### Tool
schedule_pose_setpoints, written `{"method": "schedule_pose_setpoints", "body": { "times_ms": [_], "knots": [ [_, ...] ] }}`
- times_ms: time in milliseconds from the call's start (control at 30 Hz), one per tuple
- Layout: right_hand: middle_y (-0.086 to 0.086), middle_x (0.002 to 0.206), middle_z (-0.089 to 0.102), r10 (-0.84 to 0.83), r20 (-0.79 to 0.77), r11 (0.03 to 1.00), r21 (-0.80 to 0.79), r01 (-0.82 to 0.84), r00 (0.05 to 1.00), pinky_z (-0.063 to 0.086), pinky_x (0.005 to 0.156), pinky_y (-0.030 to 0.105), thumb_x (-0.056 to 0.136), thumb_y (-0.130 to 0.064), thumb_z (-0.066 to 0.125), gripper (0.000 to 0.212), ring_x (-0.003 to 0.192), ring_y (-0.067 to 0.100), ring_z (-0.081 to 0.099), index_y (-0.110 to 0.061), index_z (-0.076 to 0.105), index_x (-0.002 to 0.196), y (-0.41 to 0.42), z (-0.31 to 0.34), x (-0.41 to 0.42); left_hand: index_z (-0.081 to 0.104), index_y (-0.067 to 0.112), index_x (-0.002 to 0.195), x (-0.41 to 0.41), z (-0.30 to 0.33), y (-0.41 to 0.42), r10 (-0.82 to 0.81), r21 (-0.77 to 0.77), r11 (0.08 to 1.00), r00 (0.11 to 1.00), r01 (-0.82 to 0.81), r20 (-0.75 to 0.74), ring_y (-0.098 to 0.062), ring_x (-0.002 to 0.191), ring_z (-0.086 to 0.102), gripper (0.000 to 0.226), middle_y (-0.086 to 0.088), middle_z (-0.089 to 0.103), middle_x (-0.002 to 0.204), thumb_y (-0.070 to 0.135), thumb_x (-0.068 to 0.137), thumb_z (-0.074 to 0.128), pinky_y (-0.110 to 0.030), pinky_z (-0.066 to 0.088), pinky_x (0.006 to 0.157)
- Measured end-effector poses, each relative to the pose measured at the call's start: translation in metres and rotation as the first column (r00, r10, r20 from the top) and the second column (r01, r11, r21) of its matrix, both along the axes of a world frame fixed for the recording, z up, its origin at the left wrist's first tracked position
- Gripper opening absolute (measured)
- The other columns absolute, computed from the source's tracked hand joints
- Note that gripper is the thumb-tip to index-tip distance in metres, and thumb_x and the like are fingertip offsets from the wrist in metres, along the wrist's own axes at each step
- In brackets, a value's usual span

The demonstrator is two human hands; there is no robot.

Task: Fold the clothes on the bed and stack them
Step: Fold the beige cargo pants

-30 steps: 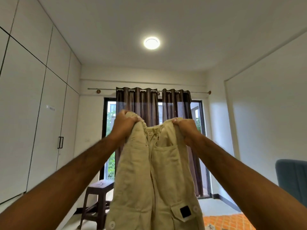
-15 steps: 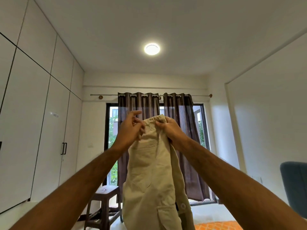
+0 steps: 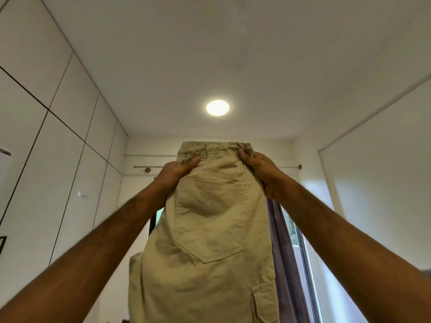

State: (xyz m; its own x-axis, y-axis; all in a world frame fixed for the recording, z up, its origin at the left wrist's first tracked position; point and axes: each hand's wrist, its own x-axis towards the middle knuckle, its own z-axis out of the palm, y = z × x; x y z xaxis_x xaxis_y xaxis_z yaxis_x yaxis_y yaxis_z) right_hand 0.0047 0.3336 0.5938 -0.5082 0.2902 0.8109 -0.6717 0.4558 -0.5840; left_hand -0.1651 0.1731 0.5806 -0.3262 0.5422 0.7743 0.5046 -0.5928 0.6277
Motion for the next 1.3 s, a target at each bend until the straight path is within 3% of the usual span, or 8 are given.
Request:
{"method": "schedule_pose_setpoints", "body": {
  "times_ms": [200,400,600,700,867,967,1167,1300],
  "knots": [
    [0.015,0.104,0.073,0.114,-0.128,0.993,0.051,-0.108,0.985,0.059,0.089,0.042,0.088,-0.041,0.062,0.049,0.096,0.029,0.070,0.000,0.067,0.113,-0.017,0.029,0.020,0.064,0.006,0.125,0.029,0.033,-0.034,-0.309,-0.046,0.950,0.951,0.308,-0.022,-0.026,0.109,0.068,0.042,-0.013,0.069,0.124,0.038,0.101,0.052,-0.037,0.055,0.096],
    [0.005,0.078,0.077,0.056,-0.067,0.995,-0.076,-0.061,0.996,0.059,0.059,0.026,0.103,-0.021,0.052,0.025,0.069,0.016,0.074,-0.002,0.067,0.098,-0.003,0.004,0.001,0.068,0.006,0.102,0.023,0.015,-0.016,-0.166,-0.113,0.978,0.982,0.176,0.089,-0.017,0.078,0.075,0.034,-0.007,0.077,0.093,0.035,0.103,0.049,-0.026,0.060,0.062],
    [0.009,0.089,0.076,0.083,0.281,0.962,-0.274,-0.003,0.956,0.061,0.066,0.031,0.099,-0.019,0.060,0.019,0.077,0.020,0.074,-0.004,0.067,0.107,0.062,-0.129,-0.056,0.068,0.004,0.114,-0.046,-0.127,0.034,0.043,-0.356,0.934,0.976,0.038,0.215,-0.025,0.097,0.071,0.059,-0.012,0.075,0.107,0.054,0.082,0.070,-0.034,0.058,0.085],
    [0.012,0.096,0.075,0.110,0.434,0.941,-0.335,0.046,0.894,0.062,0.074,0.035,0.093,-0.014,0.068,0.018,0.083,0.023,0.073,-0.004,0.070,0.108,0.092,-0.238,-0.086,0.071,0.004,0.106,-0.083,-0.233,0.057,0.136,-0.486,0.874,0.960,0.001,0.246,-0.023,0.090,0.071,0.083,-0.014,0.075,0.102,0.066,0.054,0.084,-0.031,0.058,0.077],
    [0.012,0.100,0.075,0.249,0.622,0.903,-0.426,0.055,0.743,0.060,0.084,0.035,0.079,-0.010,0.076,0.036,0.086,0.021,0.072,0.002,0.069,0.112,0.108,-0.402,-0.100,0.070,0.011,0.116,-0.114,-0.384,0.062,0.105,-0.677,0.726,0.954,0.119,0.280,-0.019,0.101,0.072,0.030,-0.010,0.073,0.117,0.025,0.090,0.071,-0.026,0.059,0.081],
    [0.013,0.106,0.074,0.337,0.683,0.892,-0.452,0.013,0.648,0.059,0.087,0.037,0.088,-0.003,0.067,0.020,0.093,0.023,0.072,-0.006,0.073,0.107,0.108,-0.488,-0.096,0.065,0.011,0.128,-0.129,-0.463,0.057,0.014,-0.801,0.546,0.953,0.245,0.302,-0.027,0.116,0.066,0.038,-0.009,0.069,0.126,0.018,0.091,0.071,-0.042,0.053,0.100],
    [0.024,0.133,0.062,0.505,0.749,0.839,-0.543,-0.038,0.429,0.054,0.100,0.046,0.091,0.004,0.065,0.036,0.122,0.037,0.061,-0.001,0.063,0.127,0.137,-0.537,-0.104,0.056,0.010,0.133,-0.154,-0.511,0.060,-0.118,-0.805,0.302,0.858,0.511,0.500,-0.027,0.113,0.066,0.045,-0.012,0.066,0.129,0.000,0.090,0.064,-0.032,0.061,0.081],
    [0.011,0.107,0.072,0.309,0.862,0.947,-0.319,-0.042,0.402,0.060,0.083,0.034,0.083,-0.004,0.078,0.027,0.099,0.022,0.069,-0.009,0.069,0.107,0.186,-0.504,-0.157,0.056,0.012,0.132,-0.203,-0.494,0.110,-0.099,-0.851,0.365,0.925,0.378,0.368,-0.028,0.114,0.066,0.048,-0.010,0.067,0.127,0.008,0.087,0.072,-0.037,0.059,0.086]
  ]
}}
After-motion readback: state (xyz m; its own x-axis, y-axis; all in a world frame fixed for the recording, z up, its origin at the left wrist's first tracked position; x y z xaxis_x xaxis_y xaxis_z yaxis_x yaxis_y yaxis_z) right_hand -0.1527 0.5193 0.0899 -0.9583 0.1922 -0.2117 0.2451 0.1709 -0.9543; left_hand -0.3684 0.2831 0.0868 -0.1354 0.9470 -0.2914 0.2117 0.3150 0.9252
